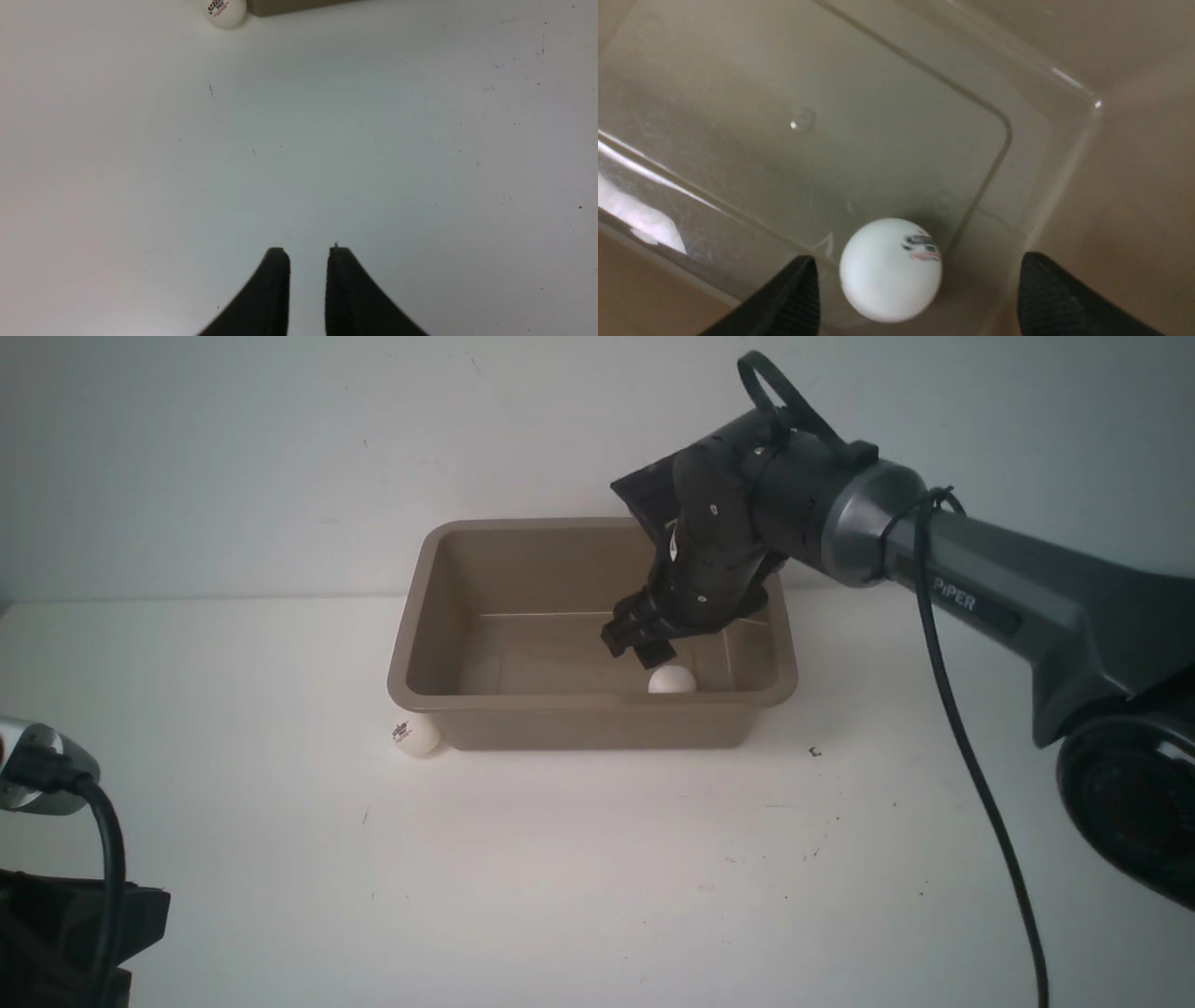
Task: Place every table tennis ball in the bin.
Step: Use the right arm to put the table tennis ball into the box, then use the left arm to clamp the table tennis ball closest to it
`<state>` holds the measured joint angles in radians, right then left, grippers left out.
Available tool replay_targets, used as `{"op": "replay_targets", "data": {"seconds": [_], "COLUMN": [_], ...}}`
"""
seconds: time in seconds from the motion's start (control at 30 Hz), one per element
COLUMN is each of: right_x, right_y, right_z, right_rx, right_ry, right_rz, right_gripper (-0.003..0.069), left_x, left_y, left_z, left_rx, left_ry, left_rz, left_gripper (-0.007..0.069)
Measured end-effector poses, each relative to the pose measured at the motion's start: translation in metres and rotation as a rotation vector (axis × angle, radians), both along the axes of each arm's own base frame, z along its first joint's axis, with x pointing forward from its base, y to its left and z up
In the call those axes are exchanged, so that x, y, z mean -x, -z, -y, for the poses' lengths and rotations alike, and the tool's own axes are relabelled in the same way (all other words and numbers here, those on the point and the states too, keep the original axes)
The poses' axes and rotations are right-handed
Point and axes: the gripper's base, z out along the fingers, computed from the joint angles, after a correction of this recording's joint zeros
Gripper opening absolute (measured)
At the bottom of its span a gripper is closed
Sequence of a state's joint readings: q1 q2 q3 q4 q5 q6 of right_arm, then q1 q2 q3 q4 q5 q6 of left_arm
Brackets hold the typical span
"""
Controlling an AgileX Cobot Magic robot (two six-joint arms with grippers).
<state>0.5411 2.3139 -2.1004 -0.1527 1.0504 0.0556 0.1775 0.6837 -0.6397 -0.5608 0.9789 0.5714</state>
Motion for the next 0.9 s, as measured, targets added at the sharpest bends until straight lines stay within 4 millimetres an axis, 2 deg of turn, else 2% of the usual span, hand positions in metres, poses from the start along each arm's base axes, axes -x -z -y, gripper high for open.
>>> {"op": "replay_targets", "data": {"seconds": [0.07,0.13,0.23,0.27,0.3,0.33,0.37,0.4,0.5,0.63,0.73,0.87,0.9], "right_x": [0.001,0.005,0.022,0.027,0.036,0.043,0.058,0.07,0.103,0.141,0.18,0.234,0.237], "right_y": [-0.015,-0.042,-0.106,-0.12,-0.142,-0.154,-0.183,-0.201,-0.248,-0.29,-0.321,-0.333,-0.33], "right_z": [0.0,0.002,0.013,0.017,0.023,0.027,0.038,0.046,0.067,0.088,0.107,0.137,0.139], "right_rx": [-0.016,-0.045,-0.081,-0.084,-0.091,-0.09,-0.096,-0.097,-0.12,-0.172,-0.232,-0.25,-0.243], "right_ry": [-0.004,-0.008,-0.014,-0.018,-0.021,-0.023,-0.032,-0.037,-0.052,-0.073,-0.098,-0.128,-0.13], "right_rz": [0.02,0.06,0.151,0.172,0.206,0.221,0.264,0.285,0.365,0.45,0.517,0.547,0.537], "right_gripper": [0.0512,0.0468,0.0323,0.0276,0.0227,0.0192,0.0108,0.0052,-0.0001,-0.0015,-0.0016,-0.0016,-0.0016], "left_x": [-0.002,-0.006,-0.018,-0.022,-0.028,-0.033,-0.045,-0.055,-0.087,-0.122,-0.144,-0.17,-0.173], "left_y": [-0.002,-0.004,-0.008,-0.01,-0.01,-0.01,-0.009,-0.007,0.001,0.011,0.017,0.027,0.029], "left_z": [-0.001,-0.003,-0.008,-0.009,-0.01,-0.011,-0.013,-0.014,-0.018,-0.021,-0.021,-0.02,-0.02], "left_rx": [-0.006,-0.011,-0.013,-0.011,-0.006,-0.003,0.005,0.008,-0.001,-0.048,-0.09,-0.117,-0.118], "left_ry": [-0.016,-0.042,-0.083,-0.088,-0.092,-0.094,-0.096,-0.093,-0.047,0.083,0.207,0.346,0.359], "left_rz": [0.028,0.068,0.109,0.111,0.1,0.093,0.071,0.05,-0.015,-0.047,-0.015,0.064,0.074], "left_gripper": [0.0104,0.0105,0.0118,0.0125,0.0134,0.0143,0.0158,0.0174,0.0232,0.0307,0.0353,0.0387,0.0388]}}
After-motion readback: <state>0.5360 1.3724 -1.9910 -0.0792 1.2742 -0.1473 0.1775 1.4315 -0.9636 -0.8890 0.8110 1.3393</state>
